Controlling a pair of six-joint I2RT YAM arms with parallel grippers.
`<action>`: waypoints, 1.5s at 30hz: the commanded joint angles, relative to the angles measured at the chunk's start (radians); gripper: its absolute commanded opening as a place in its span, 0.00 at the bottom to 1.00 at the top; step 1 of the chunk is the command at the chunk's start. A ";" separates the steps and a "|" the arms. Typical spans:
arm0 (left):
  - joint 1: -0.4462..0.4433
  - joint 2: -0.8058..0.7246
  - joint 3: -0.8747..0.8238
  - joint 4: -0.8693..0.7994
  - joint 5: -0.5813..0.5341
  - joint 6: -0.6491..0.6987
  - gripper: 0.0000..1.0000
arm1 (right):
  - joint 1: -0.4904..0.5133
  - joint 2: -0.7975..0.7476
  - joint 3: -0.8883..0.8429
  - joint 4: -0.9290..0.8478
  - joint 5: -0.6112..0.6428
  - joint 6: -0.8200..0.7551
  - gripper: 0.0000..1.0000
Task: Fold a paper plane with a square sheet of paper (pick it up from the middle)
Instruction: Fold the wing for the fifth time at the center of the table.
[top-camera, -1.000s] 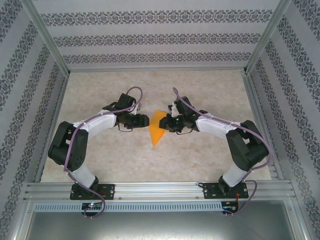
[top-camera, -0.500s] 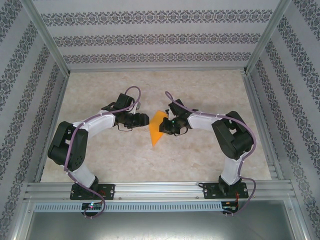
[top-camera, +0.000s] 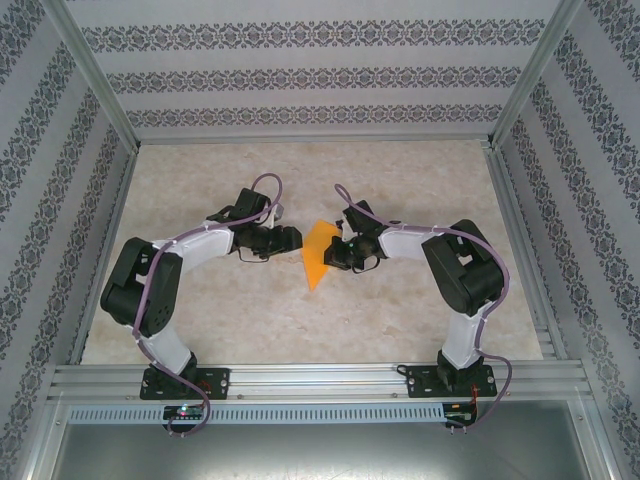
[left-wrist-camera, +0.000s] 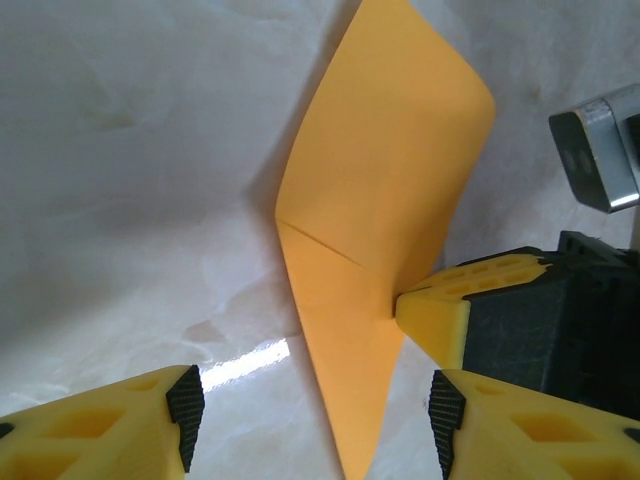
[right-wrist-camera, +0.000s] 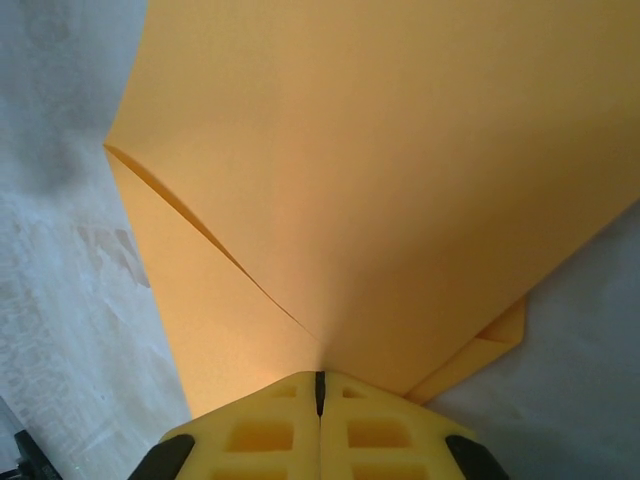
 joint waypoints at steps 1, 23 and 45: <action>-0.013 0.030 -0.028 0.121 0.041 -0.091 0.64 | -0.013 0.026 -0.053 0.013 0.029 -0.008 0.05; -0.085 0.151 0.001 0.228 -0.058 -0.210 0.45 | -0.050 0.010 -0.135 0.090 -0.002 -0.006 0.00; -0.102 0.139 0.047 0.177 -0.027 -0.141 0.19 | -0.057 0.007 -0.134 0.082 0.005 -0.016 0.00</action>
